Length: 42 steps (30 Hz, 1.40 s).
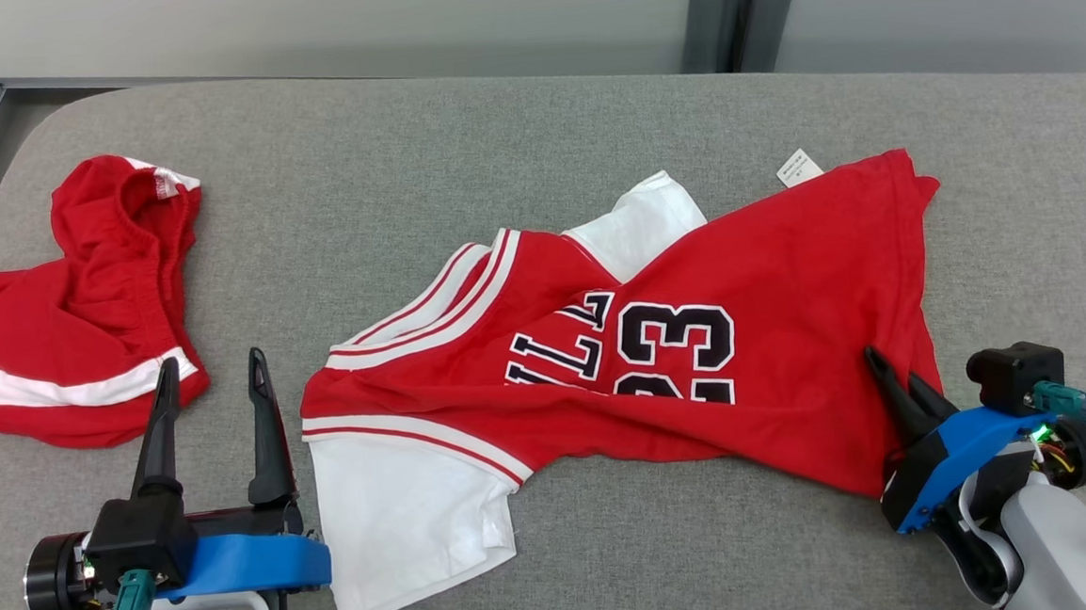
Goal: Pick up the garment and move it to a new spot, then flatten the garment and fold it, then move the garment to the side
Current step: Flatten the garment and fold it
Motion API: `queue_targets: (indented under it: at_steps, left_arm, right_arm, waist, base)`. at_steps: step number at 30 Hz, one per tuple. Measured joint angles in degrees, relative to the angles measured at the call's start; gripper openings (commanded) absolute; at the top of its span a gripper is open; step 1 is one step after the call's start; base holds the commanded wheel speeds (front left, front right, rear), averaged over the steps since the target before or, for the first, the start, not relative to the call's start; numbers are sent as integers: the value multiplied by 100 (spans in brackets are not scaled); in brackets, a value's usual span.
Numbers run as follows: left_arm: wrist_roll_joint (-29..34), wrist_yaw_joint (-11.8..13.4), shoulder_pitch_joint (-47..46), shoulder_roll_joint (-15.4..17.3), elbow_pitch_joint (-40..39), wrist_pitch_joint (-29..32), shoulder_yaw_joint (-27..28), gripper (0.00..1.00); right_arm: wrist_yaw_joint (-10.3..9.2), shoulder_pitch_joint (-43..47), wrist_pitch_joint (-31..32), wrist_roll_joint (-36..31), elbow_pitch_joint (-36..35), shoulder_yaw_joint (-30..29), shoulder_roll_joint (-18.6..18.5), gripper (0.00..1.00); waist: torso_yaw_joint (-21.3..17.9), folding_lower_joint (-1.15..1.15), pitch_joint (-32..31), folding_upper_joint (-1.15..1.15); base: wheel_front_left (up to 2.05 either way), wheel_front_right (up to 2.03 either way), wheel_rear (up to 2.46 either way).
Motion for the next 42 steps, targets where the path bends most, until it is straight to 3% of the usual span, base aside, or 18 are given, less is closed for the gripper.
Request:
queue_targets:
  at_steps: [8,14,23,29,35,42]
  left_arm:
    - [-26,1,19,0,62,0,26,100]
    - [-26,22,136,0,27,0,81,100]
    - [-24,23,213,0,-19,0,109,100]
    - [-29,19,212,0,-18,0,40,100]
    - [-57,21,181,0,-16,0,3,100]
    - [-102,59,88,0,-16,0,-56,100]
  right_arm:
    - [0,-93,-498,157,-76,308,-64,0]
    - [0,241,-485,509,-832,458,-266,0]
    - [0,686,-197,555,-2123,145,-421,0]
    - [0,761,70,437,-2508,-133,-412,0]
    - [0,489,209,427,-2379,-367,-332,0]
    - [0,-198,238,281,-1512,-425,-333,0]
  waist:
    - [-15,0,-123,0]
    - [-138,-1,-263,0]
    - [-357,-1,-376,0]
    - [-295,-1,-370,0]
    - [-162,-1,-289,0]
    - [36,-1,-176,0]
  base:
    - [0,0,0]
    - [0,0,0]
    - [0,0,0]
    - [0,0,0]
    - [0,0,0]
    - [0,0,0]
